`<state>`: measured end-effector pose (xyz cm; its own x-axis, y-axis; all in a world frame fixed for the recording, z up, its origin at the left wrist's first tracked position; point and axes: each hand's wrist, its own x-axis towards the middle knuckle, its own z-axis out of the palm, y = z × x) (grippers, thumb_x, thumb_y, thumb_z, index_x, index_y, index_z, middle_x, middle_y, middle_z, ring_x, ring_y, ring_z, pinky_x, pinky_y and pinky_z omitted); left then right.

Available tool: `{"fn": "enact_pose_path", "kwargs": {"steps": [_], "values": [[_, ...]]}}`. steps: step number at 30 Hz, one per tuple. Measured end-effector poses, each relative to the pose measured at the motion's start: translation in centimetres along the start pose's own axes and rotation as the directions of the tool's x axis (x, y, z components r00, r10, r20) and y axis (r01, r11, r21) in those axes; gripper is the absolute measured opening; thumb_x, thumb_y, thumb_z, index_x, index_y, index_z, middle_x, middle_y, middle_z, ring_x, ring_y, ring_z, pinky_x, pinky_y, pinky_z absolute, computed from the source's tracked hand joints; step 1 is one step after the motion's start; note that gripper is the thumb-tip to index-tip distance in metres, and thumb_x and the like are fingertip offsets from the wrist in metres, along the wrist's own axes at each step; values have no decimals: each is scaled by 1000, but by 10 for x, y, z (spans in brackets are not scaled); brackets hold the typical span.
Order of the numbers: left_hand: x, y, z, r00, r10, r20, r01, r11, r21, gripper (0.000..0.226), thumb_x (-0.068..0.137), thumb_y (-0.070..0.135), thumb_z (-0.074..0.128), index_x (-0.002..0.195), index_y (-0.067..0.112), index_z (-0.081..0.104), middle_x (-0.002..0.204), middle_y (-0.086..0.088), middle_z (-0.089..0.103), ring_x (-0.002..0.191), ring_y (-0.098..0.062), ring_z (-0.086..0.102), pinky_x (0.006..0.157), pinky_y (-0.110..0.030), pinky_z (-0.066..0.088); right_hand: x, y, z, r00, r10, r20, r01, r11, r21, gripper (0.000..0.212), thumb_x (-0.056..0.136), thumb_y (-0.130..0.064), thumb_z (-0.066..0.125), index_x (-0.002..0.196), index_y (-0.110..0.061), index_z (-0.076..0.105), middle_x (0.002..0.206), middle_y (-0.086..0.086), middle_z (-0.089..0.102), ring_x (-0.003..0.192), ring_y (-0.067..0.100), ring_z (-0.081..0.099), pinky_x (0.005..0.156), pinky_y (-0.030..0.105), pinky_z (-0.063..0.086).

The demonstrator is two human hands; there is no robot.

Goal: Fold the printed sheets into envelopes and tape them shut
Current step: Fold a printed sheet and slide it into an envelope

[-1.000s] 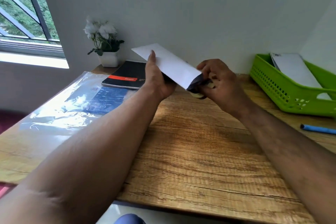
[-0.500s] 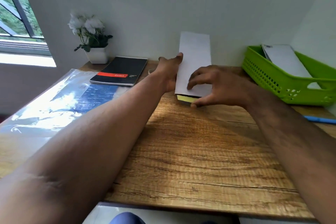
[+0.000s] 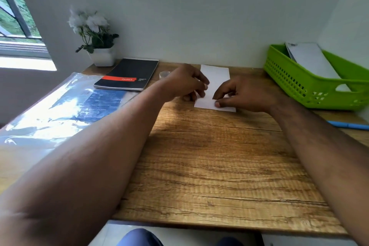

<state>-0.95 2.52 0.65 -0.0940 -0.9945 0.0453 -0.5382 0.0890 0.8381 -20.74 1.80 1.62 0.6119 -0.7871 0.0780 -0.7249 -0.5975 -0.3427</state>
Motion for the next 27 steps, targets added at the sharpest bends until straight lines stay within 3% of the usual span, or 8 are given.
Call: {"fn": "enact_pose_path", "kwargs": {"steps": [4, 8, 11, 13, 19, 24, 27], "values": [[-3, 1, -6, 990, 16, 139, -32, 993, 115, 23, 80, 19, 76, 100, 7, 72, 85, -8, 72, 55, -9, 59, 52, -20, 48, 6, 7, 9, 1000, 20, -17, -18, 996, 90, 18, 80, -31, 75, 97, -26, 73, 103, -14, 68, 88, -7, 53, 69, 13, 38], [-4, -1, -2, 981, 46, 188, -95, 961, 260, 23, 74, 17, 82, 90, 8, 70, 75, -4, 68, 60, -12, 59, 63, -28, 52, 8, 10, 11, 999, 23, -39, -15, 985, 174, 13, 76, -28, 78, 88, -26, 74, 96, -13, 68, 90, -4, 57, 73, 16, 41], [-4, 0, 3, 982, 72, 176, -129, 934, 333, 18, 74, 17, 83, 84, 12, 69, 71, 5, 63, 63, -10, 58, 65, -27, 51, 9, 7, 13, 998, -40, -50, 49, 979, 198, 11, 75, -19, 78, 79, -28, 74, 87, -10, 69, 80, -3, 60, 67, 9, 43], [-5, 2, 2, 980, 75, 183, -135, 930, 341, 13, 74, 15, 82, 81, 13, 72, 68, 7, 63, 61, -8, 56, 63, -25, 49, 11, 6, 13, 997, -72, -38, 78, 977, 198, 14, 76, -18, 77, 79, -30, 73, 84, -11, 70, 76, -5, 59, 64, 5, 42], [-6, 3, 3, 977, 71, 200, -133, 940, 313, 9, 78, 0, 74, 83, 8, 73, 69, 1, 68, 49, -3, 55, 54, -20, 49, 11, 2, 12, 995, -98, 21, 90, 968, 236, 15, 74, -22, 79, 81, -34, 74, 84, -12, 72, 80, -3, 62, 75, 17, 44], [-4, 5, 4, 980, 28, 197, -96, 934, 343, 10, 78, 4, 76, 85, 10, 74, 70, 2, 66, 60, -11, 58, 61, -25, 52, 12, -2, 7, 997, -53, 49, 42, 977, 211, 14, 74, -23, 79, 79, -36, 73, 86, -12, 73, 84, 3, 64, 79, 22, 46], [-4, 6, 5, 980, 16, 198, -92, 920, 380, 11, 79, 7, 76, 87, 13, 72, 74, 5, 64, 68, -11, 59, 68, -27, 52, 10, 6, 0, 993, 31, 114, -47, 989, 143, 10, 75, -27, 77, 78, -36, 74, 86, -16, 72, 82, 3, 61, 71, 23, 43]]}}
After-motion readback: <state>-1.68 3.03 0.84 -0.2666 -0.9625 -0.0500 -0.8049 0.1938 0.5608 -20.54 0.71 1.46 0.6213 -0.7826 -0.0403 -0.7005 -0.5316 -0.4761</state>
